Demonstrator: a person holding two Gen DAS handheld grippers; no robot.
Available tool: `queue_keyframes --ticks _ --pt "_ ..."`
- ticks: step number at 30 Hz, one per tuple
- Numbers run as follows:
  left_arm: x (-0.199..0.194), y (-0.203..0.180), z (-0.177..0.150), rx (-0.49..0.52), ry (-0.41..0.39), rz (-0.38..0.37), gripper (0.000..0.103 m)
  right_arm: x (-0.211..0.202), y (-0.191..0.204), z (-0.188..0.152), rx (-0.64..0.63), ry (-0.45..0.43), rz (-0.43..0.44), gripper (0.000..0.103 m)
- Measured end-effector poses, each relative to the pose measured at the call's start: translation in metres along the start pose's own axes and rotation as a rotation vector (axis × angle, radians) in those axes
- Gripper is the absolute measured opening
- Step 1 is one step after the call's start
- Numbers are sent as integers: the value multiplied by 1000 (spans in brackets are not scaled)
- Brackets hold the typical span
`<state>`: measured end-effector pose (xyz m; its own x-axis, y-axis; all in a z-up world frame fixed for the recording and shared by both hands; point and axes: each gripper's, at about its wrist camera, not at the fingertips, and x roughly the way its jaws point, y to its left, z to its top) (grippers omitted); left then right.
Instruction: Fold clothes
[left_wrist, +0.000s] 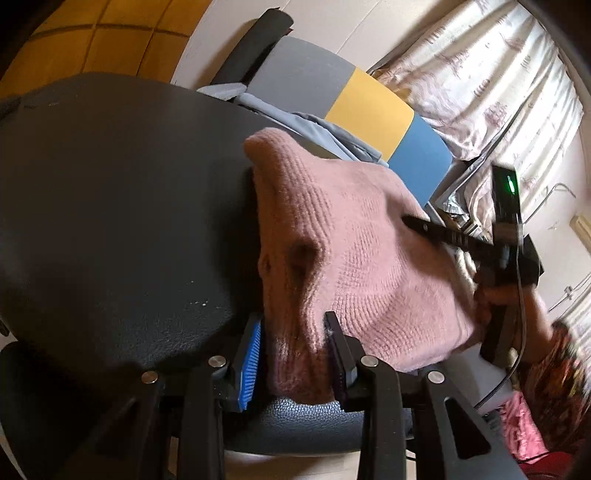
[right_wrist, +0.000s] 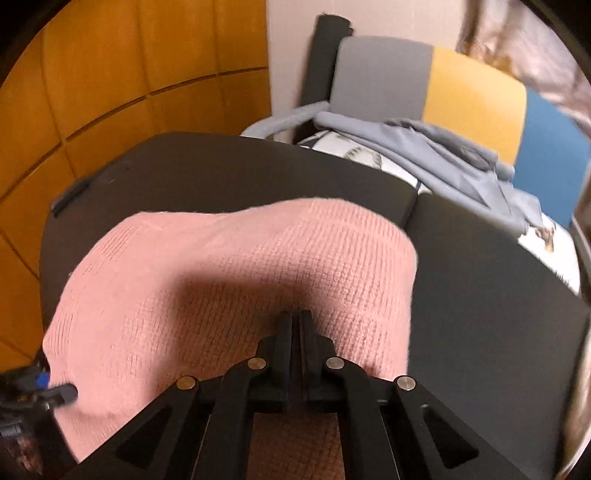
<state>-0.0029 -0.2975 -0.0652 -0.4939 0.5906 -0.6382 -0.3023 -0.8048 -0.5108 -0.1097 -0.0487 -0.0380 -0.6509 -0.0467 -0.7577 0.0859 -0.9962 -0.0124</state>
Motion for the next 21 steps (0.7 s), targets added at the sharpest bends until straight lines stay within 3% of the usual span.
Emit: queue_keyframes --ticks 2,4,7,8,11,14,18,21 --pt "-8 5 8 -52 -2 -12 31 -5 3 -10 -22 -29 -30 2" --pt "-25 5 17 -75 -74 14 28 -9 10 -21 -36 -69 -60 2" --pt "-49 -16 34 -14 -234 40 26 -15 14 -29 -26 -127 -77 2" --pt "-48 -26 40 22 -249 32 26 -16 16 -31 -19 -143 -73 2" --pt "-23 -63 63 166 -220 25 27 -21 12 -39 18 -185 -48 2" --pt "31 -81 80 278 -116 61 27 -25 8 -43 35 -192 -29 2" --pt "91 -58 85 307 6 203 24 -26 10 -44 28 -189 -35 2" --pt "95 -51 88 280 2 170 23 -23 12 -44 25 -182 -58 1"
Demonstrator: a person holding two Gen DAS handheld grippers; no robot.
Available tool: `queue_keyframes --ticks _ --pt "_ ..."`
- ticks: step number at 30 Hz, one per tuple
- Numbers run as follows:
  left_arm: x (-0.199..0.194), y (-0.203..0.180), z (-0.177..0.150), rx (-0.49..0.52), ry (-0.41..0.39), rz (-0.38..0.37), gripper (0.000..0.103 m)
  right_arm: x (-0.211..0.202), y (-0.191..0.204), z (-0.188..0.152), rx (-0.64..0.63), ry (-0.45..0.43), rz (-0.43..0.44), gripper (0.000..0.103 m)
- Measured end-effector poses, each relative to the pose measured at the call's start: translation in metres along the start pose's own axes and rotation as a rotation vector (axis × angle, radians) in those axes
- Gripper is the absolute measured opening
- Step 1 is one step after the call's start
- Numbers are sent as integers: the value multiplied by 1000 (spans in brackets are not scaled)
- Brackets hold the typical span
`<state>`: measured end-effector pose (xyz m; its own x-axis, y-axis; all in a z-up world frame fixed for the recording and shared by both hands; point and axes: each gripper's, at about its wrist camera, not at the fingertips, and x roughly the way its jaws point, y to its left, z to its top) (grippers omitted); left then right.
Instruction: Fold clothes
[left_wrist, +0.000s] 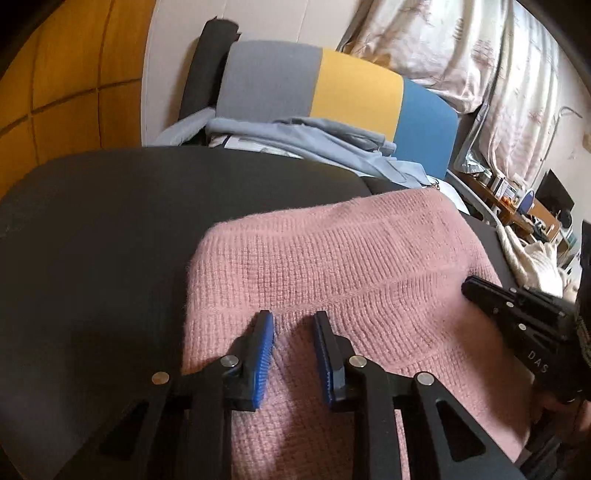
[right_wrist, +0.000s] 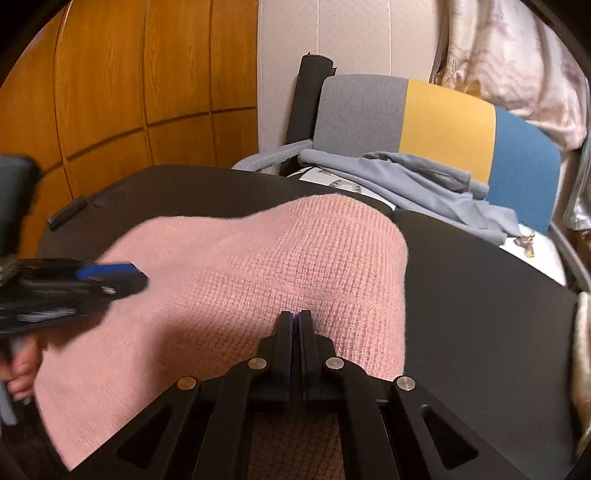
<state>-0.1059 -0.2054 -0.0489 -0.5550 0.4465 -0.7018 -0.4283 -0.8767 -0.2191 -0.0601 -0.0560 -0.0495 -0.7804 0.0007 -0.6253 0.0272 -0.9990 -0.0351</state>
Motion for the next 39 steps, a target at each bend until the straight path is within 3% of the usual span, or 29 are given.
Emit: queue_keyframes --ticks 5,8,9,10,12,13,17,20,21,24,26,32,35,36,37,39 --pt "-26 12 -12 -20 -35 -51 23 2 -2 2 8 6 19 1" --pt "-67 38 -32 -113 -100 -100 23 -6 -1 7 -9 21 29 1" --pt "-78 47 -39 -132 -125 -100 25 -14 0 10 3 26 33 7" --pt "-89 55 -46 -151 -149 -100 26 -27 1 14 26 17 61 22" --pt "-103 68 -51 -165 -185 -111 26 -53 12 15 55 -29 208 49" --pt "-107 71 -49 -161 -194 -119 26 -63 22 14 44 -36 293 50" --pt "-97 63 -23 -81 -160 -165 26 -83 86 -2 -107 51 581 43" --pt "-76 40 -4 32 -93 -193 26 -71 118 -15 -159 138 635 33" --pt "-68 33 -1 71 -68 -183 26 -66 125 -17 -169 152 629 33" --pt "-33 19 -2 164 44 -49 27 -50 135 -18 -176 145 546 33" --pt "-20 26 -11 169 47 -9 30 -36 139 -20 -175 173 515 33" --pt "-40 50 -16 -29 -7 -86 30 -40 149 -37 -277 164 505 34" --pt "-57 72 -19 -228 -60 -109 30 -68 126 -30 -228 109 530 35" --pt "-57 80 -21 -303 -65 -141 30 -79 113 -26 -199 69 507 42" --pt "-57 86 -22 -373 -66 -169 32 -88 96 -22 -156 37 475 56" --pt "-50 86 -23 -420 -33 -165 37 -99 58 -15 -32 -11 390 69"
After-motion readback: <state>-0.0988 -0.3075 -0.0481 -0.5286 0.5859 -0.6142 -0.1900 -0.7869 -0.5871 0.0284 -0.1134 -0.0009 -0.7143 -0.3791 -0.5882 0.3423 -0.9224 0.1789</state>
